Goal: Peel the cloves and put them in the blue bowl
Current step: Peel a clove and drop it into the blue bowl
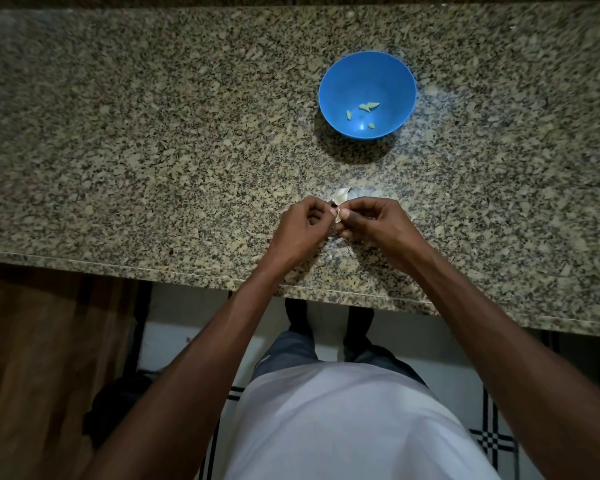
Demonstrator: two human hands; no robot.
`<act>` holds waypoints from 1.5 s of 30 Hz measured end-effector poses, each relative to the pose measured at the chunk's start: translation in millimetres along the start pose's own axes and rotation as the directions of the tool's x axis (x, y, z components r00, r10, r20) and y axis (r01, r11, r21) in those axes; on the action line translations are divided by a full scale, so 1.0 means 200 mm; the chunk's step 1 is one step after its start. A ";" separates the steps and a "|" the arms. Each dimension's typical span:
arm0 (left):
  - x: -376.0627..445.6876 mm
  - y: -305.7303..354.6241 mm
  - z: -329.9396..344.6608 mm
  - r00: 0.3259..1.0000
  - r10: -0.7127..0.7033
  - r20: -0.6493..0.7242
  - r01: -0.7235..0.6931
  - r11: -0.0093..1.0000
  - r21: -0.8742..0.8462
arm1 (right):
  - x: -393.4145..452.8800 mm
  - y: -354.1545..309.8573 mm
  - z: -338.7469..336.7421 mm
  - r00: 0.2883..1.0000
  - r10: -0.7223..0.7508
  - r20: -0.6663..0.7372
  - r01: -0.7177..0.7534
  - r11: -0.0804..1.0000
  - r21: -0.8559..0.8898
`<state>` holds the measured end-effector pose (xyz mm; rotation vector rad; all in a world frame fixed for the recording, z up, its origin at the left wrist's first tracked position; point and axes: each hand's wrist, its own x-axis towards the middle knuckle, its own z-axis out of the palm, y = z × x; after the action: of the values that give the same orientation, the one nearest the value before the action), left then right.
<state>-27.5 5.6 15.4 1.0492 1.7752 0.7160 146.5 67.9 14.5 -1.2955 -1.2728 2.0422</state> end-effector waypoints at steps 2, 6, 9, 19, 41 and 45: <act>0.01 0.00 0.00 0.998 0.008 -0.055 -0.007 1.000 0.019 | 0.00 0.01 0.00 1.000 0.017 0.003 -0.017 1.000 0.000; 0.02 -0.02 -0.02 0.988 0.023 -0.156 -0.023 1.000 0.003 | -0.01 0.02 -0.02 0.999 0.035 -0.005 -0.034 0.999 0.025; 0.02 -0.05 -0.04 0.985 -0.004 -0.172 0.001 1.000 -0.016 | -0.01 0.00 -0.03 0.999 0.039 -0.012 -0.039 0.999 0.010; -0.06 -0.04 -0.02 0.982 0.069 -0.178 -0.082 0.994 -0.071 | 0.00 0.00 -0.02 0.993 0.117 -0.023 -0.115 0.992 0.049; -0.07 -0.02 0.06 0.950 0.223 -0.220 -0.201 0.972 0.119 | -0.03 0.01 0.08 0.980 0.133 -0.151 -0.106 0.979 0.175; -0.06 -0.04 0.06 0.970 0.165 -0.179 -0.149 0.983 0.103 | -0.03 0.02 0.09 0.983 0.091 -0.160 -0.069 0.988 0.139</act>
<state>-17.1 -8.2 9.7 1.2273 1.9135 0.8632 135.6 52.6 17.1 -1.4410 -1.0082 1.9886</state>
